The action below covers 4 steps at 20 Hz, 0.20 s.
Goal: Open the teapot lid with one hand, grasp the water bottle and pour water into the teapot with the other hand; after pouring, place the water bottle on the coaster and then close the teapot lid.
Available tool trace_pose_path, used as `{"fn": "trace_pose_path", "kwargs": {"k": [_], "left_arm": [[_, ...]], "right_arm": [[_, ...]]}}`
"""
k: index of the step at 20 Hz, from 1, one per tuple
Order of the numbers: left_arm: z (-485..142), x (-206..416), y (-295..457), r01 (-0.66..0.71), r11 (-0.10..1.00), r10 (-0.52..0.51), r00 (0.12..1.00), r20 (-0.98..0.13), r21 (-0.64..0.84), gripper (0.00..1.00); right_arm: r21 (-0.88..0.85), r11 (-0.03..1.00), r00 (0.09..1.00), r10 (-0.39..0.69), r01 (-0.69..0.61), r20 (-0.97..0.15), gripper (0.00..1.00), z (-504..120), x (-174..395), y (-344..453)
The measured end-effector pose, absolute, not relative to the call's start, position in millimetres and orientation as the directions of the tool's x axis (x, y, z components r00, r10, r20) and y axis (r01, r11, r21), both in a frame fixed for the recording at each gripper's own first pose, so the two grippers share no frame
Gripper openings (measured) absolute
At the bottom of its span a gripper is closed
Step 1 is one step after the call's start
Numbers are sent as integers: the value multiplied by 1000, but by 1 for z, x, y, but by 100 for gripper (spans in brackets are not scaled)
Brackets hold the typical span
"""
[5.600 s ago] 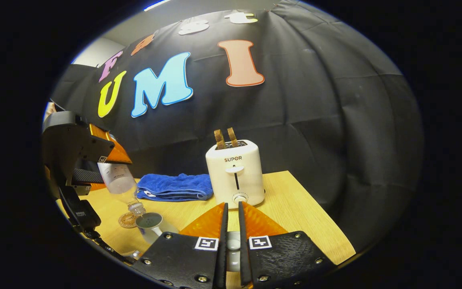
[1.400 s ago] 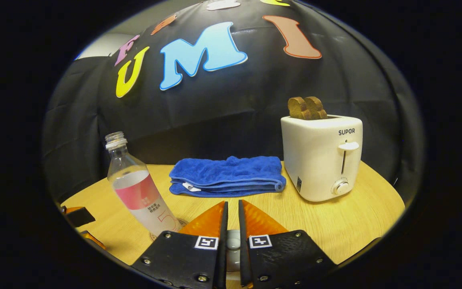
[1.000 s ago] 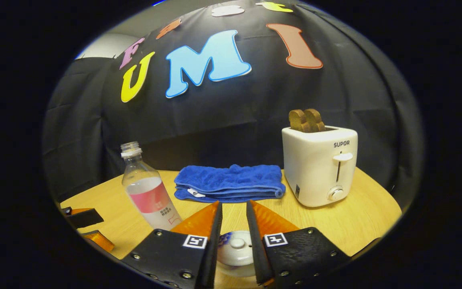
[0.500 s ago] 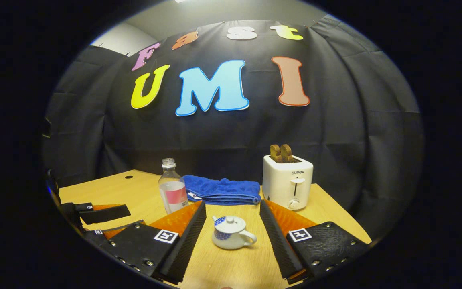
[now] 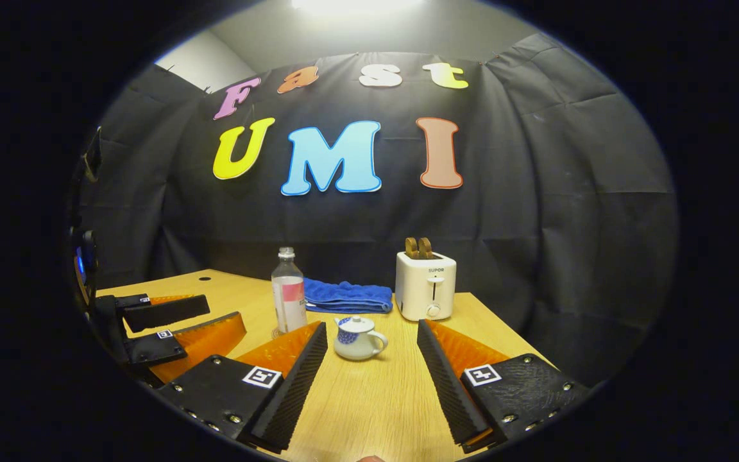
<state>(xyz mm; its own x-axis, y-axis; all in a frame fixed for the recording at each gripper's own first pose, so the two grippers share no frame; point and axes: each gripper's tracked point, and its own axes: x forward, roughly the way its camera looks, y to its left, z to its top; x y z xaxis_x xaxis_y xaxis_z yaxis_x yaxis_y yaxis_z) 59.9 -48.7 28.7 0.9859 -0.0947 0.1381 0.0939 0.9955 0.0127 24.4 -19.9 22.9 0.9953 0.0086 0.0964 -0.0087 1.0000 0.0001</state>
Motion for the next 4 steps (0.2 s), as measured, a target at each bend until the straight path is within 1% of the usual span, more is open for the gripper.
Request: {"fn": "trace_pose_path", "kwargs": {"k": [4], "left_arm": [[16, 37, -54, 64, 998, -66, 991, 119, 22, 100]], "right_arm": [[-30, 999, 992, -29, 33, 121, 88, 12, -3, -22]]}}
